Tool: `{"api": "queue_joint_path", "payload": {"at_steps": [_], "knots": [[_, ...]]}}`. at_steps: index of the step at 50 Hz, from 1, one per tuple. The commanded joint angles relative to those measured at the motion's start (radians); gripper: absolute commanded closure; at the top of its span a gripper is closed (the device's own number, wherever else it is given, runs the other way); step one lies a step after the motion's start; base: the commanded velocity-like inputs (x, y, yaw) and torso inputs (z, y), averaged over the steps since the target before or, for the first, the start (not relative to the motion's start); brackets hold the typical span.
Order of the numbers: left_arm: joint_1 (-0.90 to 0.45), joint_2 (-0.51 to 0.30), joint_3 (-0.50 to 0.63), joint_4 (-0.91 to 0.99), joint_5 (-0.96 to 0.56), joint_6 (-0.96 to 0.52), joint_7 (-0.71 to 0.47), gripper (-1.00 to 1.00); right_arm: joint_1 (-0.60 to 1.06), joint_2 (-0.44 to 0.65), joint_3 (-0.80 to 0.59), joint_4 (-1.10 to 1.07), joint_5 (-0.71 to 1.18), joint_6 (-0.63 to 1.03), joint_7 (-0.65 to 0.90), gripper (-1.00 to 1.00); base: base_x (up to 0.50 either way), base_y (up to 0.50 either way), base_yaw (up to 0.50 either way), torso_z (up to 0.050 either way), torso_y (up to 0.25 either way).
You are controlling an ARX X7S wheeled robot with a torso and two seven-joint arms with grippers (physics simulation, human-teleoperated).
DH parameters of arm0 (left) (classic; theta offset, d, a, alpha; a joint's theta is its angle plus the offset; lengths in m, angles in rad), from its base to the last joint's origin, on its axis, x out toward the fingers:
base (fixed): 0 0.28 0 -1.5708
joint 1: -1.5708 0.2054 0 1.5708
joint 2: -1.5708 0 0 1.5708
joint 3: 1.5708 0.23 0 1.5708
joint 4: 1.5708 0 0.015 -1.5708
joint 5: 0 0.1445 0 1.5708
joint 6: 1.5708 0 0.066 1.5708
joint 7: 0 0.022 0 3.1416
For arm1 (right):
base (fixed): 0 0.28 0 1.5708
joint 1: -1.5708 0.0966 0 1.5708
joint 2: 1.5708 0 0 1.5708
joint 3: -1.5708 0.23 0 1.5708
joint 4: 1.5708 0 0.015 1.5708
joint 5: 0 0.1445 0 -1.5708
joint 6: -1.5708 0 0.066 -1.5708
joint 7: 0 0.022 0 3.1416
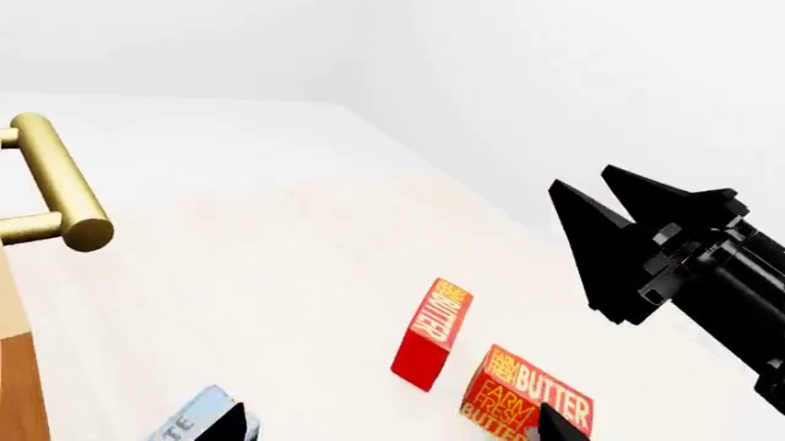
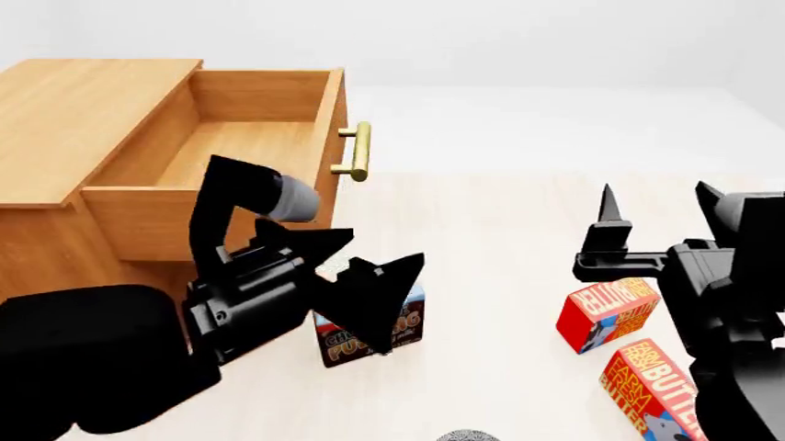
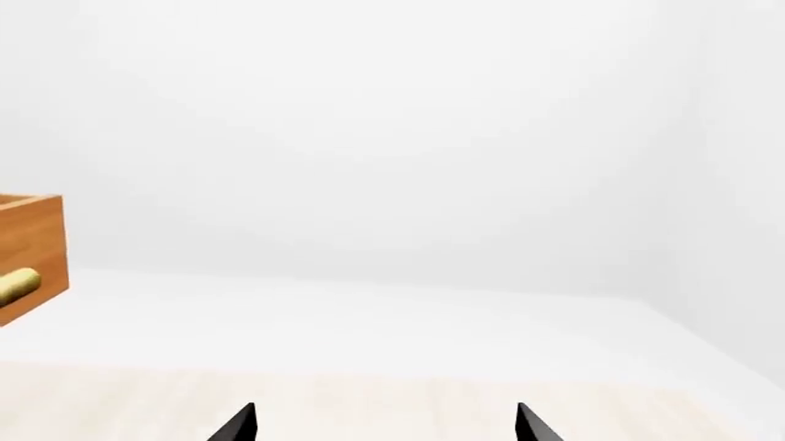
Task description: Put the bowl in the top drawer of the cabinet.
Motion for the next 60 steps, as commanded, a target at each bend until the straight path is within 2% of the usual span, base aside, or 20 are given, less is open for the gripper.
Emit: {"api": "queue_joint_path", "payload": {"at_steps": [1,26,40,60], "knots": [[0.201,-0.038,0.049,0.085,0.157,0.021,0.087,-1.00,-0.116,-0.013,0.044,-0.030,-0.010,-0.097,-0.016,-1.00,0.00,0.00,0.00,0.000,0.000],[0.352,0.024,0.160,-0.063,0.277,0.028,0.214,-1.00,-0.183,-0.002,0.032,0.002,-0.042,-0.172,-0.019,-1.00,0.00,0.00,0.00,0.000,0.000],[0.434,0.029,0.233,-0.062,0.417,0.038,0.257,-1.00,-0.193,0.007,0.008,0.005,-0.056,-0.181,-0.011,-1.00,0.00,0.00,0.00,0.000,0.000],[0.405,0.110,0.261,-0.135,0.397,-0.005,0.213,-1.00,-0.212,0.008,-0.018,0.017,-0.063,-0.210,-0.013,-1.00,0.00,0.00,0.00,0.000,0.000]]}}
